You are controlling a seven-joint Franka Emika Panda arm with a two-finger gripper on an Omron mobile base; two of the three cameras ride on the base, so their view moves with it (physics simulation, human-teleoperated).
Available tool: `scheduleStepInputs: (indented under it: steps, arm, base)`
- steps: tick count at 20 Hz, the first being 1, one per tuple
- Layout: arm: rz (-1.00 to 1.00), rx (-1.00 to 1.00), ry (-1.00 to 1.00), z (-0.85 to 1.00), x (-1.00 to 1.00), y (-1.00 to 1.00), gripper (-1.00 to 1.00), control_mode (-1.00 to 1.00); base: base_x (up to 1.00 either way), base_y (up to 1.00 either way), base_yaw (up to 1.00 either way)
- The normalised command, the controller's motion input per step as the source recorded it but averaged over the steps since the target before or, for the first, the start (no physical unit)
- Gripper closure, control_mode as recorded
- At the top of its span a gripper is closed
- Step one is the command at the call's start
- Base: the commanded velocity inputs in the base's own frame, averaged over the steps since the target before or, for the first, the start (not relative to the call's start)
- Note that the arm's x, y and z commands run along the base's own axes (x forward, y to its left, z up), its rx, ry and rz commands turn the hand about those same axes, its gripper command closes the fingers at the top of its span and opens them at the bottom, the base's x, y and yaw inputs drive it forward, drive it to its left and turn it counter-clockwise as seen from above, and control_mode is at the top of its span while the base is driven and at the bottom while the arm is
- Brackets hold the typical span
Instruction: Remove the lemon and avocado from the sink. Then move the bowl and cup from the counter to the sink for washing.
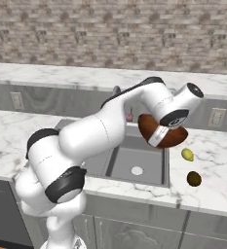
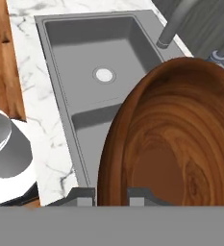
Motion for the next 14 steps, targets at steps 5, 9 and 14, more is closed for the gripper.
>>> scheduleStepInputs:
  steps: [5, 9, 14]
  arm:
    - [0.01, 0.00, -0.16, -0.12, 0.03, 0.17, 1.00, -1.00]
    - [0.03, 0.00, -0.09, -0.15, 0.16, 0.17, 1.00, -1.00]
    - [0.06, 0.00, -0.01, -0.15, 0.13, 0.16, 1.00, -1.00]
  base:
    - [0.00, 0.00, 0.00]
    - [0.00, 0.00, 0.00]
    - [0.00, 0.00, 0.00]
